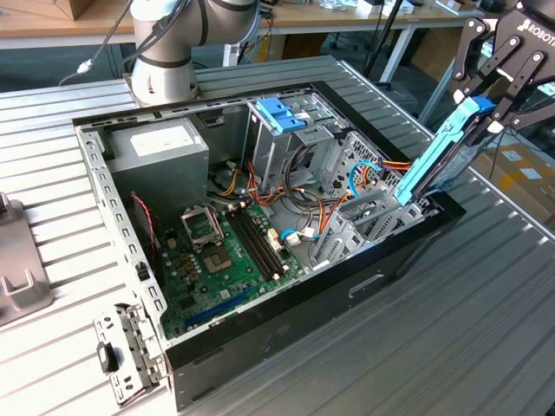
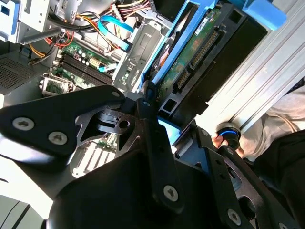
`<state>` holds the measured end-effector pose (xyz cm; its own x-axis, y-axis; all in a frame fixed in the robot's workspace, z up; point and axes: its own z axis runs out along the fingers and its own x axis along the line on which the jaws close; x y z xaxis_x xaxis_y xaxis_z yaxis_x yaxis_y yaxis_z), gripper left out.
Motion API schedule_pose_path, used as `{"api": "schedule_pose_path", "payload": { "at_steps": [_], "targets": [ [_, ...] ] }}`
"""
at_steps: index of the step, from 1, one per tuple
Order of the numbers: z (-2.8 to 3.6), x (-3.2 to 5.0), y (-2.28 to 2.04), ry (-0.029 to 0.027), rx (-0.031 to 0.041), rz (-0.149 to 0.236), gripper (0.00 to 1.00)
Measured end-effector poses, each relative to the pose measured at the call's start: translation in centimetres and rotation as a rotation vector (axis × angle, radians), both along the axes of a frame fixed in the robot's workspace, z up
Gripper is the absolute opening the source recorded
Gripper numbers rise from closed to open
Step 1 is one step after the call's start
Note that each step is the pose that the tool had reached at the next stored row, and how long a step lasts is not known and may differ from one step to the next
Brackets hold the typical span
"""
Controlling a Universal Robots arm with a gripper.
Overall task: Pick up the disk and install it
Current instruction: 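Insert the disk into the insertion slot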
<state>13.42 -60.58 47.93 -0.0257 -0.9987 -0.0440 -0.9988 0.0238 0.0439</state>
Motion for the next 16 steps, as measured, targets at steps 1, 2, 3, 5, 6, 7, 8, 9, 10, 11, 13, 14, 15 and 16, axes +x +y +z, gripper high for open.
{"api": "schedule_pose_path", "payload": {
  "at_steps": [1, 2, 3, 5, 6, 7, 8, 9, 10, 11, 13, 14, 15, 16],
  "targets": [
    [0.0, -0.05, 0.0, 0.0, 0.0001, 0.0, 0.37],
    [0.0, -0.07, 0.0, 0.0, -0.0001, 0.0, 0.37],
    [0.0, -0.09, 0.0, 0.0, 0.0, 0.0, 0.37],
    [0.0, -0.13, 0.0, 0.0, 0.0, 0.0, 0.37],
    [0.0, -0.15, 0.0, 0.0, 0.0, 0.0, 0.37],
    [0.0, -0.16, 0.0, 0.0, 0.0, 0.0, 0.37],
    [0.0, -0.18, 0.0, 0.0, 0.0, 0.0, 0.37],
    [0.0, -0.19, 0.0, 0.0, 0.0, 0.0, 0.37],
    [0.0, -0.21, 0.0, 0.0, 0.0, 0.0, 0.37],
    [0.0, -0.23, 0.0, 0.0, 0.0, 0.0, 0.37],
    [0.0, -0.26, 0.0, 0.0, 0.0, 0.0, 0.37],
    [0.0, -0.28, 0.0, 0.0, 0.0, 0.0, 0.37],
    [0.0, -0.3, 0.0, 0.0, 0.0, 0.0, 0.37],
    [0.0, -0.32, 0.0, 0.0, 0.0, 0.0, 0.37]
  ]
}}
